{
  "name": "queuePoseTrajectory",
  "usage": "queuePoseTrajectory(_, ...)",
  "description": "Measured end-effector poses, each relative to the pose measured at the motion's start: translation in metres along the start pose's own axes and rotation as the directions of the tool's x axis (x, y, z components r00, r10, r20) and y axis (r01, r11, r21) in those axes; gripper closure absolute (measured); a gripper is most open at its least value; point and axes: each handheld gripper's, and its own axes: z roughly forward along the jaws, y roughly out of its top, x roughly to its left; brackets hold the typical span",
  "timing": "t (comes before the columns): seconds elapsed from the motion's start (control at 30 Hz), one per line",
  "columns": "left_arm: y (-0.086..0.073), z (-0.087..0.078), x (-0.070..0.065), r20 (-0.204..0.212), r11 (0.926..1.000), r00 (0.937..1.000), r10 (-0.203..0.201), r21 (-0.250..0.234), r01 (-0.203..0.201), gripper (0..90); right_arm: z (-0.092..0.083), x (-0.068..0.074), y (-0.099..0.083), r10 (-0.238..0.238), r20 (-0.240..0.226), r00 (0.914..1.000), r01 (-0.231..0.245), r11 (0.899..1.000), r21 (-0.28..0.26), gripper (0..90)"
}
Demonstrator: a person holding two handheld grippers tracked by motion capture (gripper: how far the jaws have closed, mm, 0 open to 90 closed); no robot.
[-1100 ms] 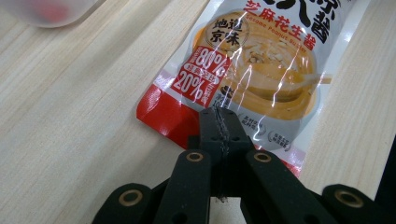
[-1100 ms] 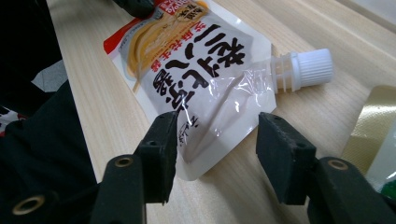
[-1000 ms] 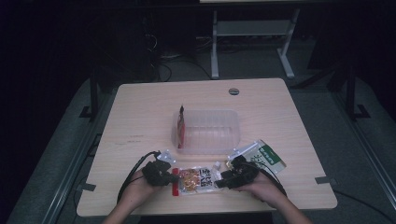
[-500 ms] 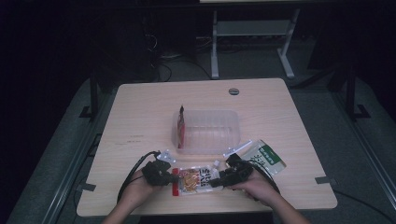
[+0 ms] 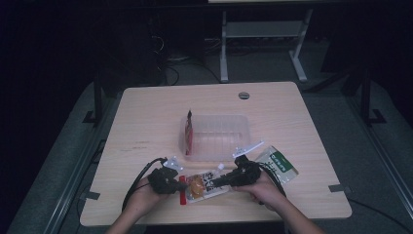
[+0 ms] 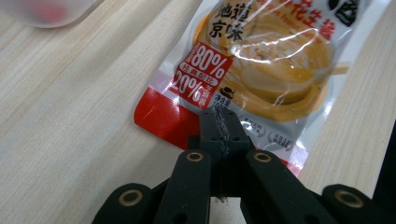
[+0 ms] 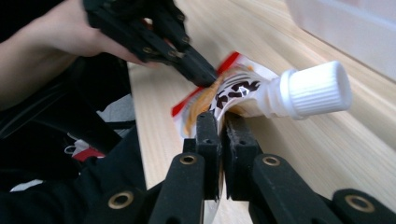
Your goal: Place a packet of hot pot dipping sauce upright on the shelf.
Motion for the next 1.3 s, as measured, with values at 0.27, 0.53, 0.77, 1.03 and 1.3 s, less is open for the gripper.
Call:
queuePoseTrajectory(0.27,0.001,0.001,-0.001,0.002,1.0,1.0,-0.003,-0.009,0.003,89.9,0.002,0.012,0.013,-0.079,-0.056,0.9953,0.078,0.997,-0.011,89.4)
queuePoseTrajectory(0.53,0.004,0.003,-0.004,0.006,0.9999,1.0,0.007,-0.013,-0.007,89.8,0.003,0.019,0.016,-0.112,-0.082,0.9904,0.11,0.994,-0.024,89.7)
queuePoseTrajectory(0.77,0.006,0.002,-0.005,0.035,0.9987,0.9994,0.006,-0.052,-0.004,87.3,-0.003,0.025,0.018,-0.123,-0.105,0.9869,0.119,0.992,-0.044,89.7)
queuePoseTrajectory(1.03,0.01,-0.002,-0.011,0.025,0.9958,0.9986,0.047,-0.08,-0.045,81.8,-0.008,0.037,0.025,-0.17,-0.119,0.9782,0.162,0.984,-0.073,89.7)
queuePoseTrajectory(1.3,0.001,-0.025,-0.004,0.061,0.9839,0.9962,0.063,-0.171,-0.051,57.6,-0.021,0.041,0.03,-0.195,-0.101,0.9757,0.184,0.977,-0.106,89.7)
